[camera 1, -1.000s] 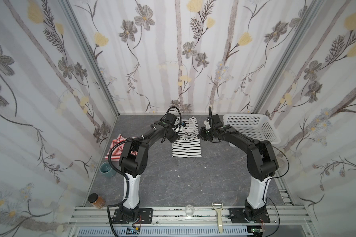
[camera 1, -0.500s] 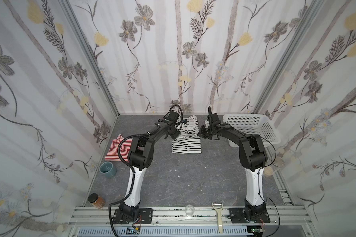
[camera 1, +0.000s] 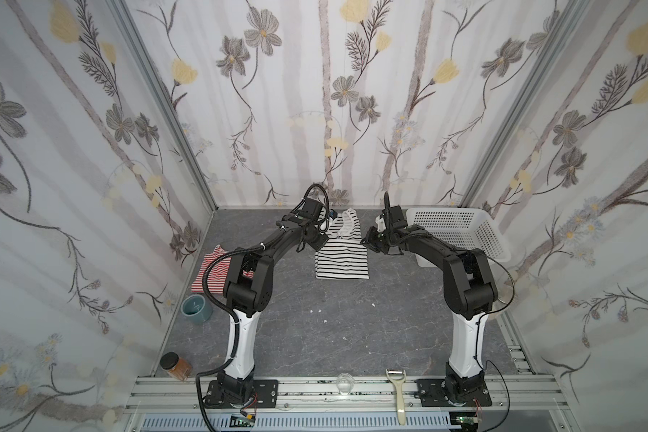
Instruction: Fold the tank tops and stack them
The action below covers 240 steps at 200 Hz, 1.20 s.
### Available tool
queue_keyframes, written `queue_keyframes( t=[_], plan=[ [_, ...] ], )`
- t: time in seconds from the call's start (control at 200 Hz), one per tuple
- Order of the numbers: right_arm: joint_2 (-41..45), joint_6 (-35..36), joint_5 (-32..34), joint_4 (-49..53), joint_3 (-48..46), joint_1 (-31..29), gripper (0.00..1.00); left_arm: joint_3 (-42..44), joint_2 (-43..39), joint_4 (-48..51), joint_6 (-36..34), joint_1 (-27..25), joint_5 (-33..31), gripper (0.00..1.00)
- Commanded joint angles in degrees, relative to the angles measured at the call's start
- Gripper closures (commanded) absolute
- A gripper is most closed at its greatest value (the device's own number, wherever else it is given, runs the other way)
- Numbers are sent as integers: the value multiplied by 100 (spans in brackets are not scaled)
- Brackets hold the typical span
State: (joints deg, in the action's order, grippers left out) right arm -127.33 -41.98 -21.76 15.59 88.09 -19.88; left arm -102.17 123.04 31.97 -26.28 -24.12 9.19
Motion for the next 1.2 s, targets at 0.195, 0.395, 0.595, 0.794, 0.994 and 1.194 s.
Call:
queue_keyframes(
  t=[0.195, 0.395, 0.595, 0.794, 0.994, 1.194],
  plan=[
    [-756, 67, 80, 197, 873, -193, 94, -570, 861, -83, 222, -14, 193, 74],
    [-1029, 71, 135, 375, 1162, -325, 90, -237, 840, -118, 343, 52, -517, 75],
    [-1321, 68, 39, 442, 1421, -394, 84, 453, 629, -207, 404, 97, -690, 76],
    [-1646, -29, -195, 465, 1737, -566, 74, 1079, 403, -329, 365, 98, -683, 76],
    [-1651, 93, -212, 677, 1854, -612, 72, 1599, -137, -573, 420, 127, -665, 74],
    [-452, 260, 52, 519, 1091, -596, 66, 2155, -1063, -861, 488, 127, -502, 67]
  ],
)
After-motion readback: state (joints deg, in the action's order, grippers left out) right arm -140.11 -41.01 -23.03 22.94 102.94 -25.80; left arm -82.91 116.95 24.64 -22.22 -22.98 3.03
